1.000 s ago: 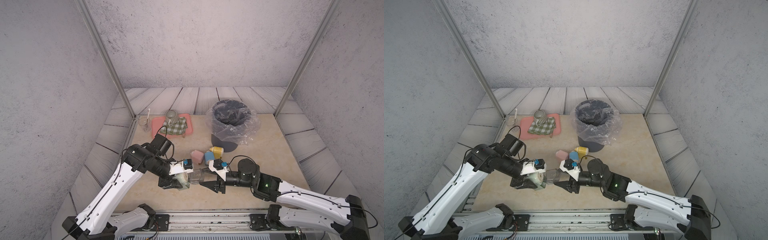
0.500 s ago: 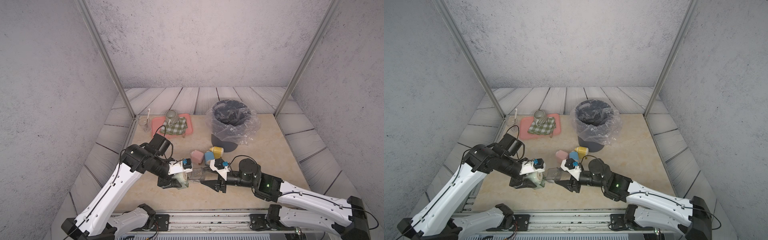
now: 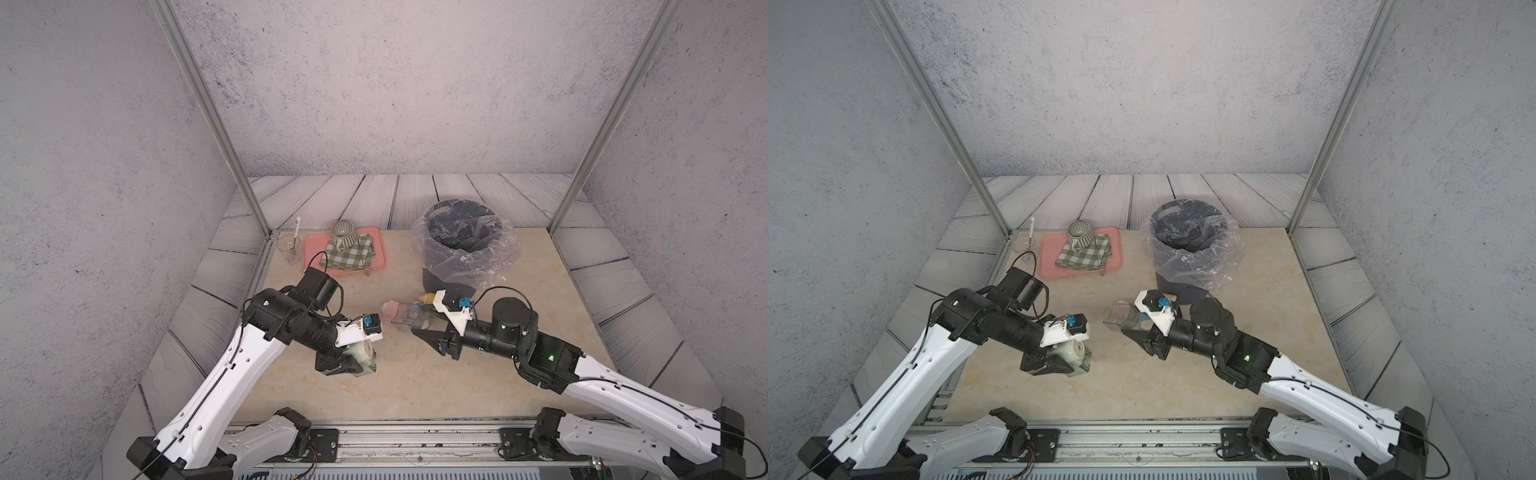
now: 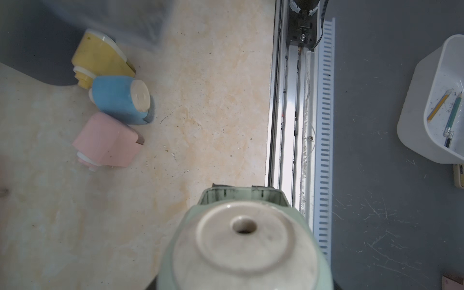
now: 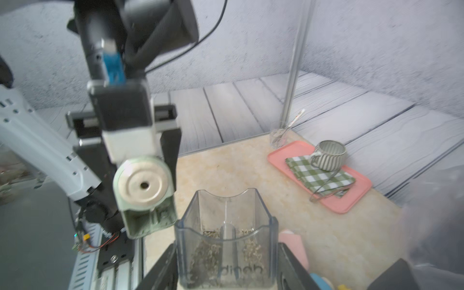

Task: Take out the pencil sharpener tray and clean the shavings
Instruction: Pour the shavings into the trash bin.

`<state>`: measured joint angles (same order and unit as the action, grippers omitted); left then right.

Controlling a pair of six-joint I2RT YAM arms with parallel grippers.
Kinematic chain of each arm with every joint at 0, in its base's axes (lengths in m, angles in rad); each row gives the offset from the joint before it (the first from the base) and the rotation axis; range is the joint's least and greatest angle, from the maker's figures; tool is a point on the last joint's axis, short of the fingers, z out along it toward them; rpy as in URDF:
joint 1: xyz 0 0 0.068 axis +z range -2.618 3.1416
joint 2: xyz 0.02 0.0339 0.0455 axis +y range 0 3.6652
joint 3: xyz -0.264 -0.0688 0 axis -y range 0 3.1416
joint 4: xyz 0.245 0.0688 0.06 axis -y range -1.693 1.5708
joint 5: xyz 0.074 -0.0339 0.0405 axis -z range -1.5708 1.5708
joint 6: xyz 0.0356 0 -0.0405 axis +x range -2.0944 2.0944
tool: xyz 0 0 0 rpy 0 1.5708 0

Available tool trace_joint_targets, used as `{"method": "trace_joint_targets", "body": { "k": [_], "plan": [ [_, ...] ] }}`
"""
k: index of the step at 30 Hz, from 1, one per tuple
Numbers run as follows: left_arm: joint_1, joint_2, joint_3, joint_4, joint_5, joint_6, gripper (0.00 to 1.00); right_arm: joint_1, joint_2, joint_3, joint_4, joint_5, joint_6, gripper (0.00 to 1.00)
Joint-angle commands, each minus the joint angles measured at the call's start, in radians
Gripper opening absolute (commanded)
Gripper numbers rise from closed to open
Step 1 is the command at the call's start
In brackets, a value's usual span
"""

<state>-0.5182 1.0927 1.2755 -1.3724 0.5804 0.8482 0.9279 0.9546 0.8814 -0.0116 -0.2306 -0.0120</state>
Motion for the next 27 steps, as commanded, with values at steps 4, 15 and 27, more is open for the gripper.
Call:
{"method": "trace_joint_targets", "body": {
  "k": [4, 15, 27],
  "plan": [
    [0.007, -0.01, -0.08, 0.089, 0.06, -0.016, 0.0, -0.144, 0.071, 0.175, -0.002, 0.002, -0.009, 0.0],
    [0.007, -0.052, -0.201, 0.29, 0.095, -0.08, 0.0, -0.425, 0.343, 0.609, -0.201, 0.118, 0.02, 0.0],
    [0.005, -0.136, -0.365, 0.499, 0.09, -0.155, 0.0, -0.57, 0.734, 1.207, -0.838, 0.261, -0.003, 0.0]
  ]
}}
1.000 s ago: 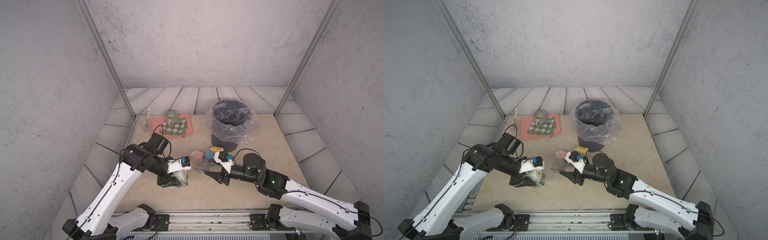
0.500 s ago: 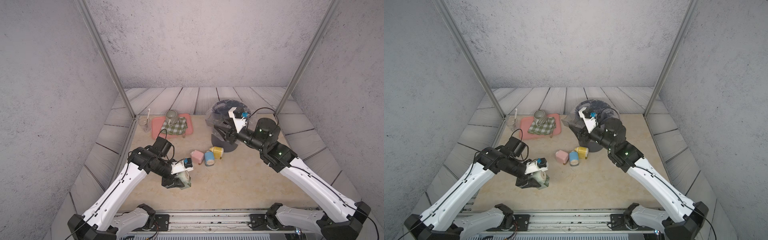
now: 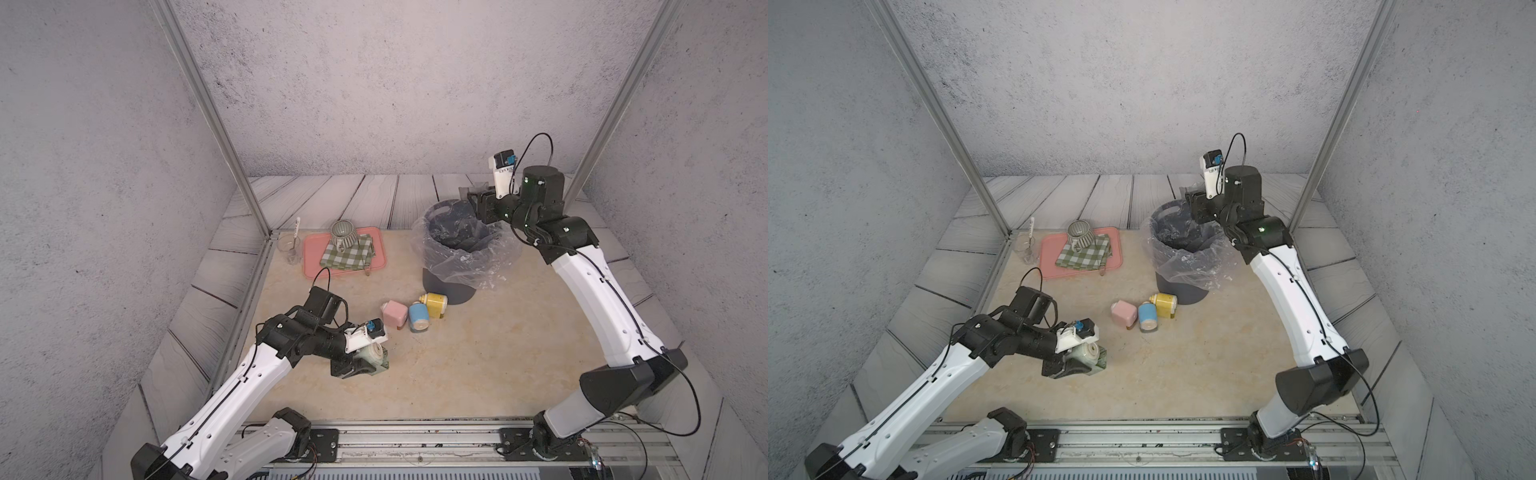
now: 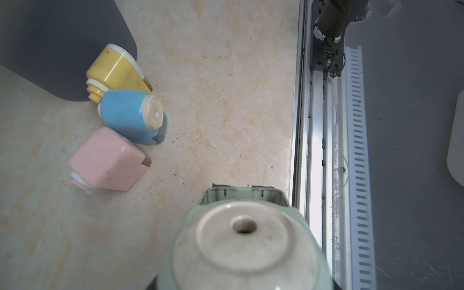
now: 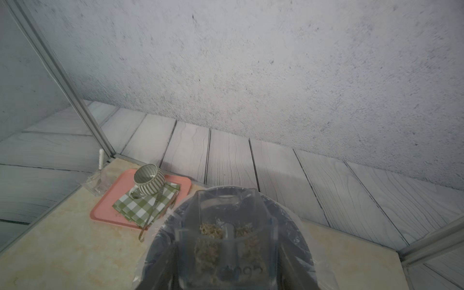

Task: Take out the pencil sharpener tray and clean the shavings
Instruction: Pour the shavings into the trash bin.

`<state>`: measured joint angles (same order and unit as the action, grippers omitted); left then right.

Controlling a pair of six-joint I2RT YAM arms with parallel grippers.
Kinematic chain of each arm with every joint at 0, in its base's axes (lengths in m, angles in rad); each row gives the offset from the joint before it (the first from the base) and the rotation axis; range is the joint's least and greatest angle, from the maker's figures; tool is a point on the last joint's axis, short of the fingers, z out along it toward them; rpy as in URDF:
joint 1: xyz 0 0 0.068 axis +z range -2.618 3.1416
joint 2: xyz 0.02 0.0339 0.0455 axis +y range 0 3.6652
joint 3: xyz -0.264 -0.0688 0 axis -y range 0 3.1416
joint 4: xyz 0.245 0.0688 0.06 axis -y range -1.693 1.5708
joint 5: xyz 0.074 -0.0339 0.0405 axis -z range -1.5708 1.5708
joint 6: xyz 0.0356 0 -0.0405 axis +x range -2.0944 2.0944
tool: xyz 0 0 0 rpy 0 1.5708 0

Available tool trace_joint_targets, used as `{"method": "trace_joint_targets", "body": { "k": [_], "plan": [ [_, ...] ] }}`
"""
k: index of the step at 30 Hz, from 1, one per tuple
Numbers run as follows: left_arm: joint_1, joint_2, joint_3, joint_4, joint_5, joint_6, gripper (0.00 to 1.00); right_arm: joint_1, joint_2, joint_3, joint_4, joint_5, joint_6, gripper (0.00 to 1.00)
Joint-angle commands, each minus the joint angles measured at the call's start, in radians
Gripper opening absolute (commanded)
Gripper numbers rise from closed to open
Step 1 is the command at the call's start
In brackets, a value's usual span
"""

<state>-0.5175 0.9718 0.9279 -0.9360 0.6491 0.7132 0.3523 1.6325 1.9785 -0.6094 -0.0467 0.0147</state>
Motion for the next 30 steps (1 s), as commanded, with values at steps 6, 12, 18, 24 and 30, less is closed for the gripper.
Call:
{"method": "trace_joint_targets", "body": {
  "k": [6, 12, 18, 24, 30],
  "plan": [
    [0.005, -0.02, -0.062, 0.095, 0.042, -0.018, 0.0, 0.006, 0.296, 0.553, -0.586, 0.186, 0.029, 0.0],
    [0.005, -0.031, -0.075, 0.124, 0.063, -0.03, 0.0, 0.004, 0.414, 0.685, -0.777, 0.175, 0.202, 0.0],
    [0.004, -0.043, -0.077, 0.12, 0.07, -0.03, 0.0, -0.017, 0.428, 0.63, -0.825, -0.003, 0.396, 0.0],
    [0.002, -0.056, -0.079, 0.112, 0.073, -0.04, 0.0, -0.107, 0.35, 0.434, -0.636, -0.271, 0.682, 0.0],
    [-0.002, -0.058, -0.065, 0.098, 0.076, -0.057, 0.0, -0.158, 0.263, 0.225, -0.303, -0.402, 1.065, 0.0]
  ]
}}
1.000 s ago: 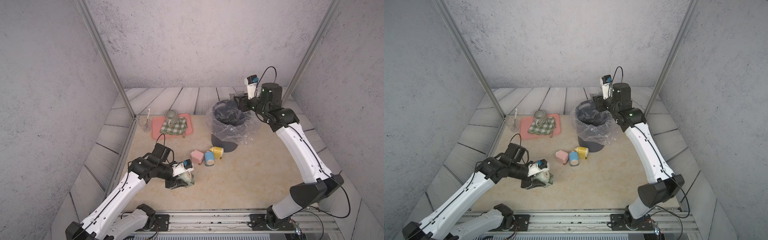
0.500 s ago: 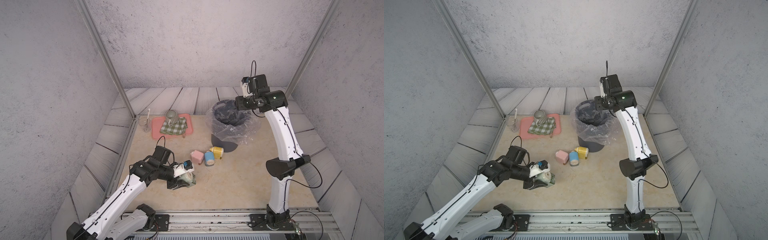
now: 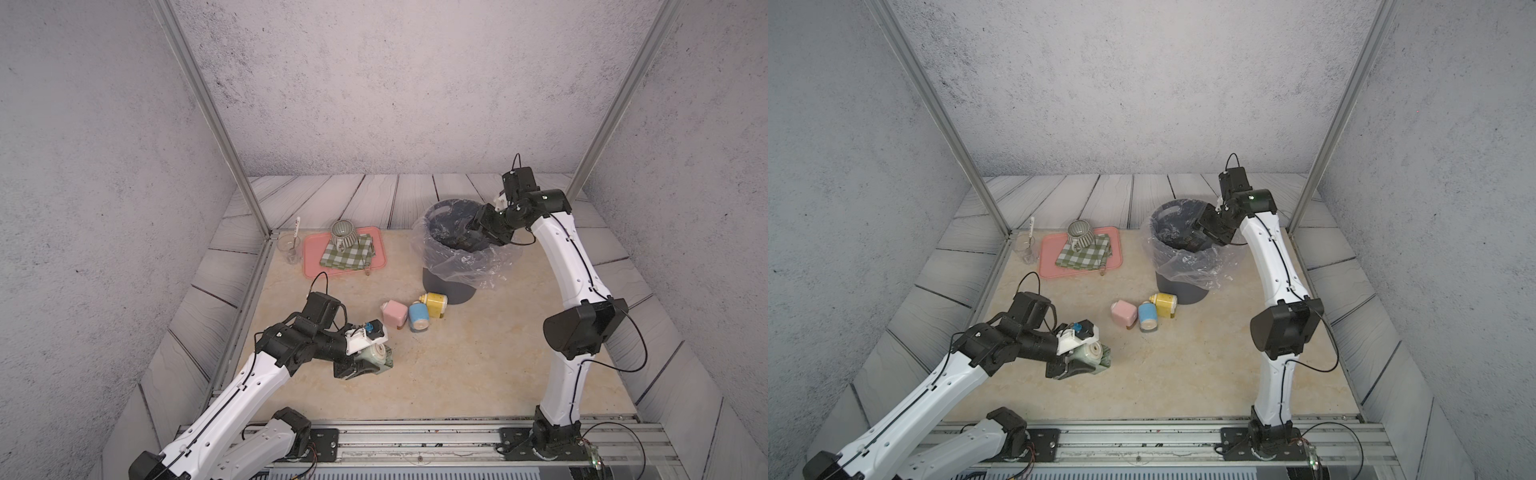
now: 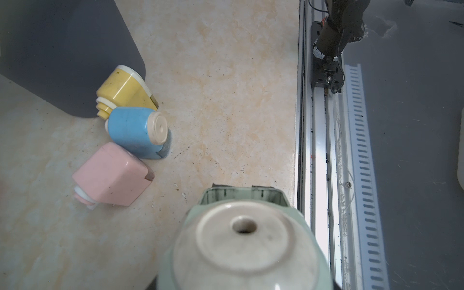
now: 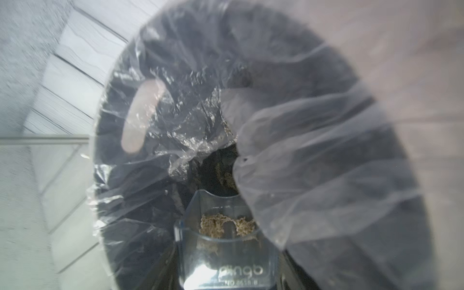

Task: Take out the pencil sharpener tray and clean the shavings
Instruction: Pour the shavings into the trash bin.

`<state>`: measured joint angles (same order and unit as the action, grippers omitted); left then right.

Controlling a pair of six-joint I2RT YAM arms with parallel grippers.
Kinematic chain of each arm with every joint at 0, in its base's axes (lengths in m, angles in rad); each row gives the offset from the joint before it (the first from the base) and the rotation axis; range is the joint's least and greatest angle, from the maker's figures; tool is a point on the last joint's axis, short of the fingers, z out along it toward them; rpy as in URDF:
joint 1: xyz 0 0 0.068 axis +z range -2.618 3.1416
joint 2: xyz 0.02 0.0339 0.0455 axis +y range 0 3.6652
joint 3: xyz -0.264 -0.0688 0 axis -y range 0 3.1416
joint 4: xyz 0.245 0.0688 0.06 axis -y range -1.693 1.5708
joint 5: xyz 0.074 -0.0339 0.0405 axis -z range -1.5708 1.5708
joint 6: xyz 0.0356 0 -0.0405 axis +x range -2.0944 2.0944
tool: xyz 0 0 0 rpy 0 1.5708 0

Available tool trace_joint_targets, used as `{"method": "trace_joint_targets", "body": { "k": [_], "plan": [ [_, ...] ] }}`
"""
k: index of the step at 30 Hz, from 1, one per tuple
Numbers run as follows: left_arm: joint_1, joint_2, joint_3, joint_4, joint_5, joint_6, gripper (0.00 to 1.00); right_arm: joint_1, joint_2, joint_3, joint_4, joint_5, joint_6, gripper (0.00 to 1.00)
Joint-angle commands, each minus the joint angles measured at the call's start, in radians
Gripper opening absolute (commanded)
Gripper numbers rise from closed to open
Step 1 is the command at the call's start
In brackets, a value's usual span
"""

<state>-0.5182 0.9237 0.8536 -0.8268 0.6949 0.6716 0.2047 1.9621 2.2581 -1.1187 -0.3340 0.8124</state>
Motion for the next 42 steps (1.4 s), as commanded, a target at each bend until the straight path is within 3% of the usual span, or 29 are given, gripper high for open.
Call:
{"method": "trace_joint_targets", "body": {
  "k": [1, 6, 16, 31, 40, 42],
  "plan": [
    [-0.003, -0.012, 0.013, -0.016, 0.029, -0.017, 0.0, -0.017, -0.082, -0.093, 0.287, -0.128, 0.339, 0.0],
    [-0.008, -0.029, 0.025, -0.029, 0.021, -0.037, 0.0, -0.02, -0.133, -0.268, 0.646, -0.143, 0.729, 0.0],
    [-0.028, -0.033, 0.032, -0.035, -0.002, -0.064, 0.0, 0.011, -0.371, -0.788, 1.122, 0.018, 1.252, 0.0],
    [-0.06, -0.022, 0.066, -0.083, -0.05, -0.081, 0.0, 0.13, -0.459, -1.009, 1.35, 0.116, 1.586, 0.0],
    [-0.072, -0.024, 0.082, -0.105, -0.063, -0.084, 0.0, 0.16, -0.497, -1.113, 1.553, 0.148, 1.626, 0.0],
    [-0.075, -0.025, 0.085, -0.11, -0.066, -0.083, 0.0, 0.156, -0.503, -1.082, 1.505, 0.129, 1.587, 0.0]
  ]
}}
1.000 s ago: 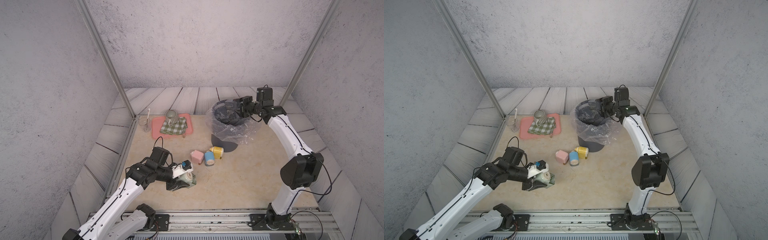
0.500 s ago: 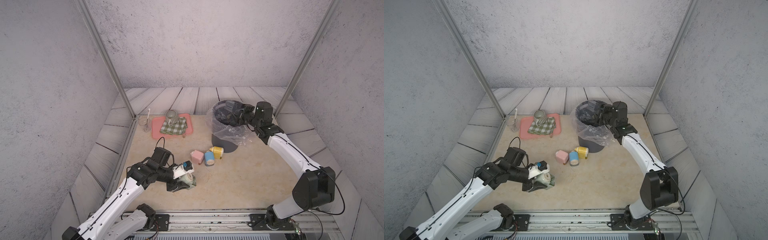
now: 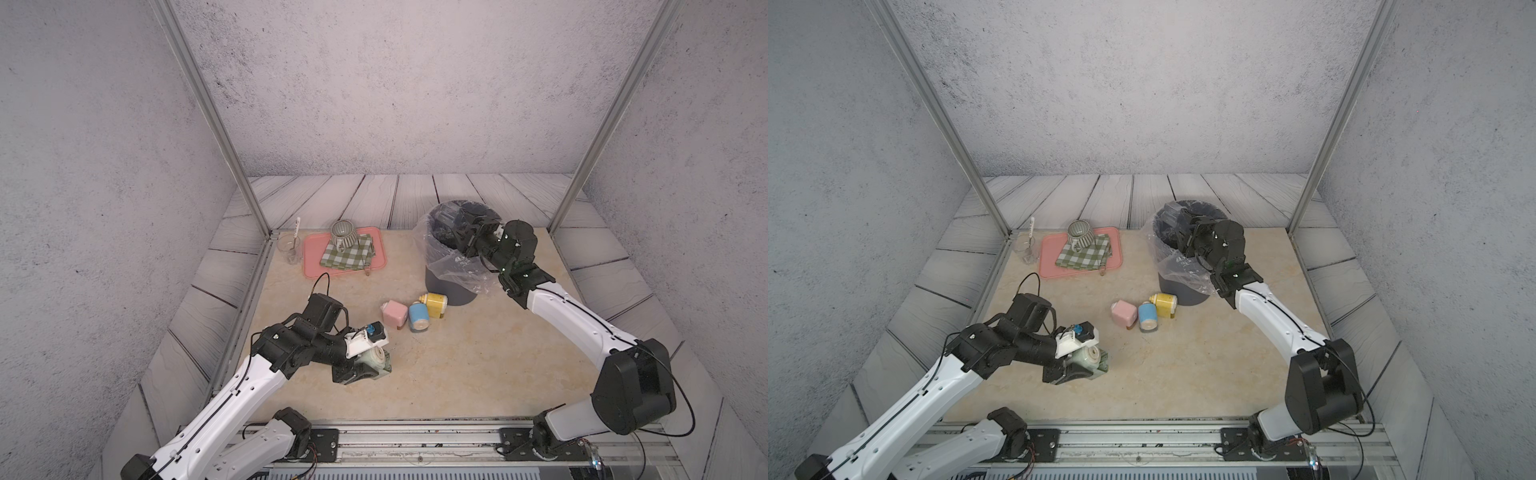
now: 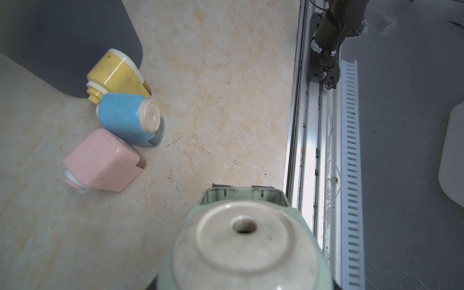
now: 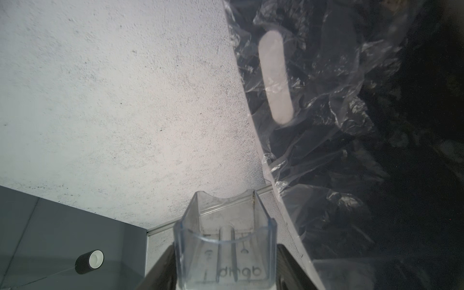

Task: Take out the pencil sharpener tray and clean the shavings
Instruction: Pour the shavings into the trash bin.

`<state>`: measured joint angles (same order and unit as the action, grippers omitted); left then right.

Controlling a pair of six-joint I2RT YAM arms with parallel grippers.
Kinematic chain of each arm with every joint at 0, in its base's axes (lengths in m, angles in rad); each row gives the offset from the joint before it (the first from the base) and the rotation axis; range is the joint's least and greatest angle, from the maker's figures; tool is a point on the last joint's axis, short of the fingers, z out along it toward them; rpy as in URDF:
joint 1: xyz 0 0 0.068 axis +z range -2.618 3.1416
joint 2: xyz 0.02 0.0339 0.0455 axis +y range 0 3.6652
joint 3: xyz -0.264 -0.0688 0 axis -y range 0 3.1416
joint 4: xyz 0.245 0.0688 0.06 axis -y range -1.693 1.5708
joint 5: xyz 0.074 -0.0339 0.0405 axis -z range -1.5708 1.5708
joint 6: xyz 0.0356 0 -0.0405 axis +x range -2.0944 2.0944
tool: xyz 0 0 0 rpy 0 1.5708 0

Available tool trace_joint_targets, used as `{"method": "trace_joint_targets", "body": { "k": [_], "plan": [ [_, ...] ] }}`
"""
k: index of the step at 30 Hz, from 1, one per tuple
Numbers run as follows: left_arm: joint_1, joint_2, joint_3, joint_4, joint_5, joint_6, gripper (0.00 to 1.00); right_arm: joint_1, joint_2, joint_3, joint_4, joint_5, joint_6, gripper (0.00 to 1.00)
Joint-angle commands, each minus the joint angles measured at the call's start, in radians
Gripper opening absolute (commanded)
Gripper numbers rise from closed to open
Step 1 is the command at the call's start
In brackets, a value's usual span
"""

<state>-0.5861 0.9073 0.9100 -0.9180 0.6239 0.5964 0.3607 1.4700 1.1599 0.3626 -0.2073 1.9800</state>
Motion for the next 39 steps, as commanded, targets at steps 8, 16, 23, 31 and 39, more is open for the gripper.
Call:
{"method": "trace_joint_targets", "body": {
  "k": [8, 16, 23, 31, 39],
  "plan": [
    [-0.011, -0.013, 0.032, -0.037, -0.009, 0.0, 0.0, -0.016, -0.076, 0.006, 0.027, 0.023, 0.379, 0.0],
    [-0.011, -0.016, 0.022, -0.028, -0.006, 0.006, 0.0, -0.086, -0.11, 0.158, -0.262, -0.071, 0.152, 0.0],
    [-0.011, -0.02, 0.032, -0.012, -0.002, 0.005, 0.0, -0.105, -0.114, 0.076, -0.142, -0.131, 0.209, 0.0],
    [-0.011, -0.013, 0.044, -0.026, -0.001, 0.012, 0.0, -0.133, -0.13, 0.146, -0.333, -0.185, 0.062, 0.0],
    [-0.011, -0.001, 0.052, -0.03, 0.001, 0.014, 0.0, -0.12, -0.125, 0.046, -0.082, -0.215, 0.269, 0.0]
  ]
}}
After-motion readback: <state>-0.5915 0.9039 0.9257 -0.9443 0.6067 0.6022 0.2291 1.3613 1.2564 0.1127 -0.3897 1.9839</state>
